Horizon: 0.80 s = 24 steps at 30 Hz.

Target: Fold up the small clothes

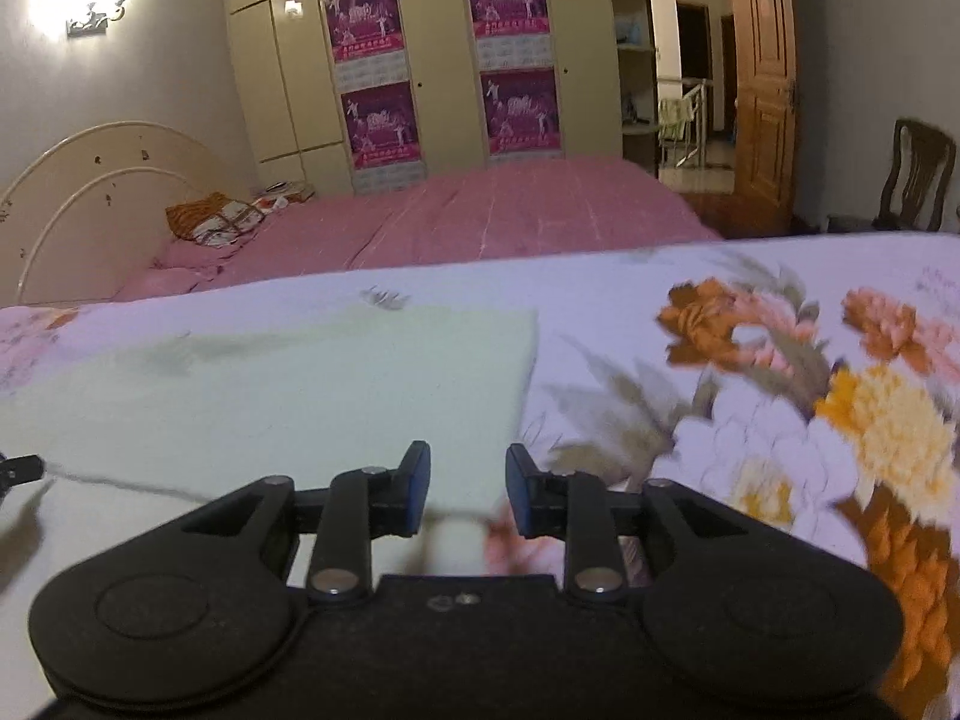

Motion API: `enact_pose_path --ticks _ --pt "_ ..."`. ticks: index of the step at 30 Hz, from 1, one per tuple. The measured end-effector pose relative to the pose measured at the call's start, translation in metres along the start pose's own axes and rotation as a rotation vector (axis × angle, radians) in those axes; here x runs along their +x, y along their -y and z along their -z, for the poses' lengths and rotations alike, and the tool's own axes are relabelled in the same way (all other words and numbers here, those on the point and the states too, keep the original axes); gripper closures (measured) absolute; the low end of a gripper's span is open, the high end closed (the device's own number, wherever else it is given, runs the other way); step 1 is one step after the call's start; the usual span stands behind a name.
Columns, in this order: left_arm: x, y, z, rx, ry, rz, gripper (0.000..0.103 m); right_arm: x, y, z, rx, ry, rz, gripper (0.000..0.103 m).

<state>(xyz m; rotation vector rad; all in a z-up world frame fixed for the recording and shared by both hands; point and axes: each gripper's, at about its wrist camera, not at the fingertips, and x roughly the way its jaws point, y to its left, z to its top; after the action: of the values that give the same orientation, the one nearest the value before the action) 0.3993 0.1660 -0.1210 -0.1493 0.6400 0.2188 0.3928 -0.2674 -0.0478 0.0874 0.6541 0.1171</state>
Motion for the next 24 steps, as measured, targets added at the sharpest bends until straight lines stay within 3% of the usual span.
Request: enact_pose_path --ticks 5,8,11,17,24 --pt "-0.009 -0.113 0.014 -0.314 -0.006 -0.074 0.027 -0.003 -0.010 0.015 0.041 -0.043 -0.036 0.076" --pt "-0.011 -0.177 0.026 -0.535 0.012 -0.082 0.046 -0.001 -0.019 0.019 0.063 -0.056 -0.057 0.076" --pt "-0.009 -0.218 0.034 -0.705 0.051 -0.053 0.047 0.003 -0.026 0.018 0.086 -0.068 -0.068 0.076" --pt "0.005 -0.260 0.044 -0.908 0.122 -0.023 0.047 0.014 -0.032 0.011 0.128 -0.073 -0.071 0.075" --pt "0.027 -0.287 0.038 -1.003 0.161 0.007 0.047 0.018 -0.029 0.008 0.128 -0.070 -0.056 0.074"
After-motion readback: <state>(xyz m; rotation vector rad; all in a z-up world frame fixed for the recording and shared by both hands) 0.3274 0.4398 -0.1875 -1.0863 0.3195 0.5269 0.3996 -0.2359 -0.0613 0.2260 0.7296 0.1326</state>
